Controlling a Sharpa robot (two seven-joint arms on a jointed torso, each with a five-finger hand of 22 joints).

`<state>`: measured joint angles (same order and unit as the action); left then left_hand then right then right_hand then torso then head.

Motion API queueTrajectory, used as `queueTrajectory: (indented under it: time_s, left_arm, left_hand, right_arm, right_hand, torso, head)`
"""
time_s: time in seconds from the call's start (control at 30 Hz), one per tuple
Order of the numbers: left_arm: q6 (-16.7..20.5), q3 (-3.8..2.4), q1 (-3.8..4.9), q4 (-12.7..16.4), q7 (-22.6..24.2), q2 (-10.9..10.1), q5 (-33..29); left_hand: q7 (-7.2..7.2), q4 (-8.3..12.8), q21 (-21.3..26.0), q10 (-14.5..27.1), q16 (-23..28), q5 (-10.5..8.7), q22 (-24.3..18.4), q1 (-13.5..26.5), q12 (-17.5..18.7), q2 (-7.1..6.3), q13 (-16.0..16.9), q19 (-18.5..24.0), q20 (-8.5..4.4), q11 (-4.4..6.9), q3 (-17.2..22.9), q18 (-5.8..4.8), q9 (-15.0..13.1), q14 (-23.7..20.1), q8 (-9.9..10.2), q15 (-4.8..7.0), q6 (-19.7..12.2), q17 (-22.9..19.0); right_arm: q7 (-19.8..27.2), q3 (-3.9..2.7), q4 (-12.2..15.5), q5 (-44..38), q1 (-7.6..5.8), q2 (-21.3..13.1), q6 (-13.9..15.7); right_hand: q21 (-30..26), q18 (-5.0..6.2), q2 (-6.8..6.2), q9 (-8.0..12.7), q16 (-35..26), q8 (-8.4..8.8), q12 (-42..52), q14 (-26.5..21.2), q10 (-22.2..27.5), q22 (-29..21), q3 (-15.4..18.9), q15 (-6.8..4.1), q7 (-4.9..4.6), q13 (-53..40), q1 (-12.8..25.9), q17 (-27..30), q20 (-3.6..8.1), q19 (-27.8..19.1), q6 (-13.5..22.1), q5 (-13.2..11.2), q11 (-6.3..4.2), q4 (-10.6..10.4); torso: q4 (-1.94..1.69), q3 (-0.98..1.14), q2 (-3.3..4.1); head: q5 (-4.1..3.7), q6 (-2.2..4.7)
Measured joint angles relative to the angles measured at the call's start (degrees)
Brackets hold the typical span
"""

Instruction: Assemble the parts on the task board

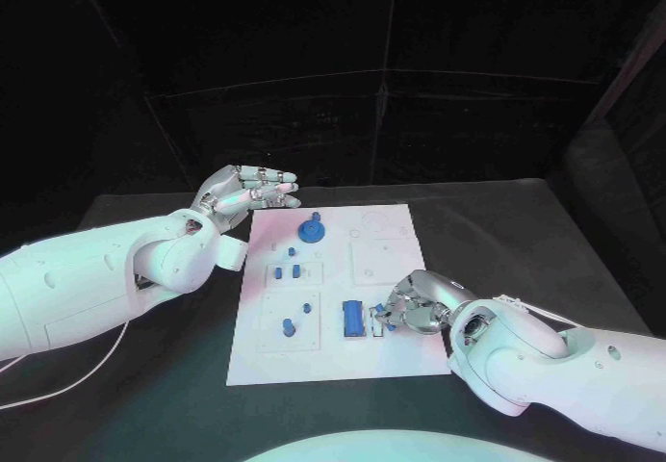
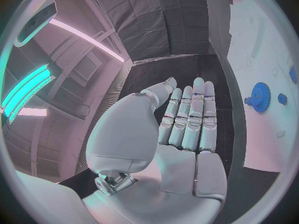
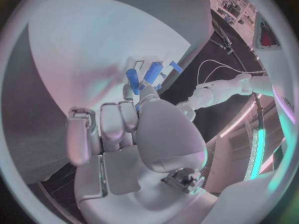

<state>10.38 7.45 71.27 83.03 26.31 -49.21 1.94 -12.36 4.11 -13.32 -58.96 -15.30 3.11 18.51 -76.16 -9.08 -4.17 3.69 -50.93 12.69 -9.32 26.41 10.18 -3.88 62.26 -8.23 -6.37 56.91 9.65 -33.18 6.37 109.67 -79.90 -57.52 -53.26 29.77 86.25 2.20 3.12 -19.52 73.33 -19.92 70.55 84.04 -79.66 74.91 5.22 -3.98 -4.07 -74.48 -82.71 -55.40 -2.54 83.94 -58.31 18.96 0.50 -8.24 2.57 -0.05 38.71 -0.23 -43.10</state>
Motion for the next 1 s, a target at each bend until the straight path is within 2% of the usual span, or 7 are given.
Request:
queueTrajectory:
  time_s: [0.27, 0.53, 0.7, 1.0]
  left_arm:
    - [-0.1, 0.00, 0.01, -0.1, -0.4, 0.1, 0.0]
    - [-0.1, 0.00, 0.01, -0.1, -0.6, 0.1, 0.0]
    - [-0.1, 0.00, 0.01, -0.1, -0.6, 0.2, 0.0]
    - [-0.1, 0.00, 0.02, -0.1, -0.7, 0.2, 0.0]
  left_hand:
    - [0.00, -0.1, 0.0, 0.0, 0.2, 0.00, -0.1, 0.0, 0.0, 0.00, 0.0, 0.0, 0.00, 0.00, 0.1, 0.00, 0.0, 0.0, 0.0, 0.00, 0.0, 0.0]
    - [-0.21, -0.2, 0.0, 0.0, 0.5, 0.00, -0.3, 0.0, 0.0, 0.00, 0.0, 0.0, 0.00, 0.00, 0.2, 0.00, 0.0, 0.0, 0.0, 0.00, -0.2, -0.1]
    - [-0.21, -0.2, 0.0, 0.0, 0.5, 0.00, -0.3, 0.0, 0.0, -0.05, 0.0, 0.0, 0.00, 0.00, 0.2, 0.00, 0.0, 0.0, 0.0, 0.00, -0.2, -0.1]
    - [-0.21, -0.2, 0.0, 0.0, 0.5, 0.00, -0.3, 0.2, 0.0, -0.20, 0.0, 0.0, 0.00, 0.00, 0.2, 0.00, 0.0, 0.0, 0.0, 0.00, -0.2, -0.1]
  right_arm:
    - [-0.8, 0.00, -1.2, 0.2, 0.00, 1.7, -0.2]
    - [-1.9, -0.07, -2.1, 0.1, -0.07, 2.4, -1.7]
    - [-2.3, -0.16, -2.3, -0.1, -0.16, 2.6, -2.3]
    - [-2.9, -0.23, -2.5, -0.6, -0.25, 2.9, -3.3]
  right_hand:
    - [0.0, 0.00, 0.16, -0.1, 0.0, 0.00, 0.0, 0.0, 0.0, 0.0, 0.1, -0.03, -0.16, -0.2, 0.4, 0.0, 0.00, 0.0, -0.2, 0.0, 0.00, -0.2]
    - [0.3, 0.00, -0.23, -0.3, 0.2, -0.03, 0.0, 0.0, 0.0, 0.0, -0.2, -0.44, -0.11, -0.3, 1.2, -0.1, 0.01, 0.0, -0.6, -1.5, 0.00, -0.7]
    - [0.3, 0.00, -0.25, -0.3, 0.2, -0.04, 0.0, 0.0, -0.2, 0.0, -0.3, -0.45, 0.37, -0.4, 1.8, -0.1, 0.22, 0.2, -1.1, -1.7, 0.20, -1.3]
    - [0.3, 0.00, -0.31, -0.6, 0.2, -0.49, 0.0, 0.0, -0.4, 0.0, -0.5, -0.46, 0.71, -0.4, 2.4, -0.3, 0.42, 0.0, -1.8, -2.0, -0.02, -2.0]
  torso:
    - [-0.03, 0.01, -0.01]
    - [-0.03, 0.01, -0.01]
    - [-0.01, 0.01, -0.02]
    - [-0.01, 0.02, -0.04]
  head:
    - [-0.12, -0.03]
    - [0.07, -0.27]
    - [0.05, -0.33]
    - [-0.05, -0.38]
